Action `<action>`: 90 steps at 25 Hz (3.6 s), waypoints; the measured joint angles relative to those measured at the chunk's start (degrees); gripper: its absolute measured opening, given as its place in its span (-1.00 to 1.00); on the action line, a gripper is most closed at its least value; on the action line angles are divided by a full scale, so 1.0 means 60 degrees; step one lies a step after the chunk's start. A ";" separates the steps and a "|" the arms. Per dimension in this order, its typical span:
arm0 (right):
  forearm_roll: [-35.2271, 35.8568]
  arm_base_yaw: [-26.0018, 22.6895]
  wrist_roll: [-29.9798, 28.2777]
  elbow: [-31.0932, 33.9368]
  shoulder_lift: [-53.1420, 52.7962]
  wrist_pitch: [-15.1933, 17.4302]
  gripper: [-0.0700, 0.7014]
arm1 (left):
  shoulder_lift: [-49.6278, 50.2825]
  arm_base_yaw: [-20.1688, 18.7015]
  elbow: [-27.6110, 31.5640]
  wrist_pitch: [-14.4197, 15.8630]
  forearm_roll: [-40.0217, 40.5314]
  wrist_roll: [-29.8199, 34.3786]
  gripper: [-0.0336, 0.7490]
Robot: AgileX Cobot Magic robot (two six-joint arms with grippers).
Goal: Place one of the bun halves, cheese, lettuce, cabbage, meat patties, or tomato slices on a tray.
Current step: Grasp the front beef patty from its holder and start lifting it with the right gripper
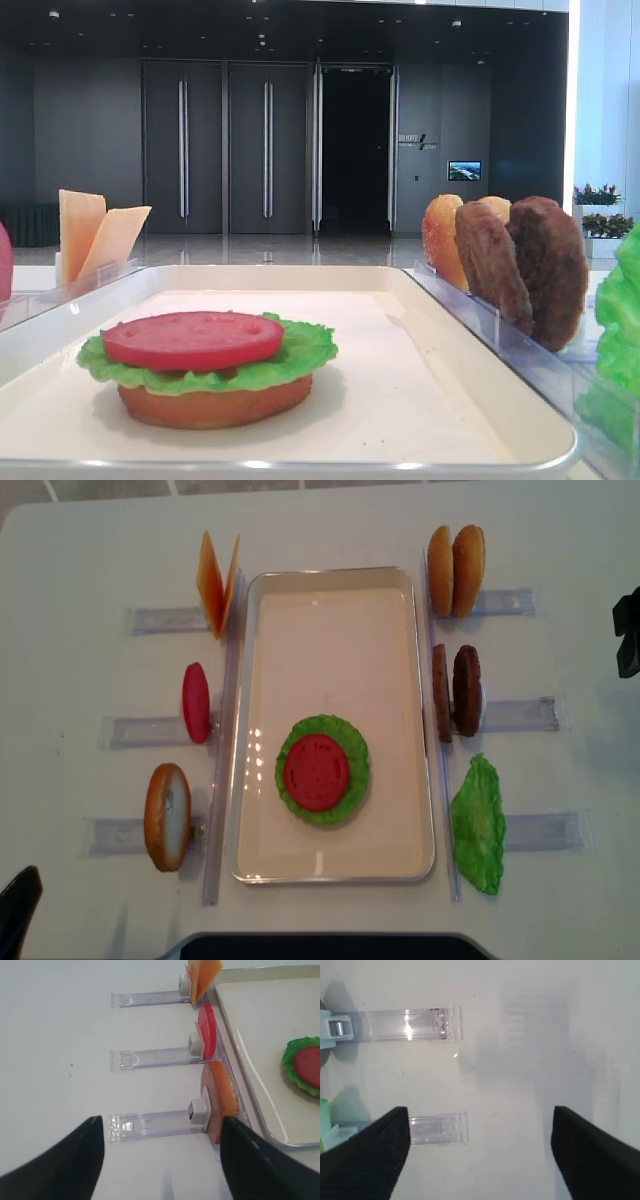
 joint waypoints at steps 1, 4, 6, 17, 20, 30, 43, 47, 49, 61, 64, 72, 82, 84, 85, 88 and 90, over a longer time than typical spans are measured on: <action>0.0000 0.0000 0.0011 0.0000 0.0008 0.0000 0.68 | 0.0000 0.0000 0.0000 0.0000 0.0000 0.0000 0.48; 0.0000 0.0080 0.0081 0.0000 0.0008 0.0000 0.68 | 0.0000 0.0000 0.0000 0.0000 0.0000 0.0000 0.48; -0.0012 0.0357 0.0195 0.0000 0.0008 0.0000 0.68 | 0.0000 0.0000 0.0000 0.0000 0.0000 0.0000 0.48; -0.0224 0.3465 0.1857 -0.0252 0.0008 -0.0189 0.68 | 0.0000 0.0000 0.0000 0.0000 0.0000 0.0000 0.48; -0.0389 0.4169 0.2312 -0.0469 0.0008 -0.0244 0.68 | 0.0000 0.0000 0.0000 0.0000 0.0000 0.0000 0.48; -0.0436 0.5566 0.3019 -0.1249 0.0900 -0.0314 0.68 | 0.0000 0.0000 0.0000 0.0000 0.0000 0.0000 0.48; -0.0406 0.6092 0.3478 -0.2760 0.2877 -0.0259 0.68 | 0.0000 0.0000 0.0000 0.0000 0.0000 0.0000 0.48; -0.0426 0.6092 0.3574 -0.2958 0.3405 -0.0177 0.68 | 0.0000 0.0000 0.0000 0.0000 0.0000 0.0000 0.48; -0.0426 0.6084 0.3713 -0.2970 0.3508 -0.0177 0.68 | 0.0000 0.0000 0.0000 0.0000 0.0000 0.0000 0.48; -0.0403 0.6002 0.3953 -0.3225 0.3582 -0.0587 0.68 | 0.0000 0.0000 0.0000 0.0000 0.0067 -0.0009 0.48; -0.0420 0.6002 0.3844 -0.3225 0.3582 -0.0635 0.68 | 0.0000 0.0000 0.0000 0.0000 0.0067 -0.0009 0.48; -0.0423 0.6002 0.3599 -0.3225 0.3615 -0.0361 0.68 | 0.0000 0.0000 0.0000 0.0000 0.0067 -0.0009 0.46; -0.0112 0.6002 0.3550 -0.3225 0.4030 -0.0342 0.68 | 0.0000 0.0000 0.0000 0.0000 0.0067 -0.0009 0.46; -0.0112 0.6002 0.3547 -0.3233 0.4039 -0.0401 0.68 | 0.0000 0.0000 0.0000 -0.0008 0.0067 -0.0009 0.46; -0.0112 0.6002 0.3539 -0.3233 0.4059 -0.0424 0.68 | 0.0000 0.0000 0.0000 -0.0008 0.0067 -0.0009 0.46; -0.0112 0.6002 0.3506 -0.3233 0.4197 -0.0424 0.68 | 0.0000 0.0000 0.0000 -0.0008 0.0067 -0.0009 0.46; -0.0112 0.6002 0.3475 -0.3233 0.4306 -0.0424 0.68 | 0.0000 0.0000 0.0000 -0.0008 0.0067 -0.0009 0.46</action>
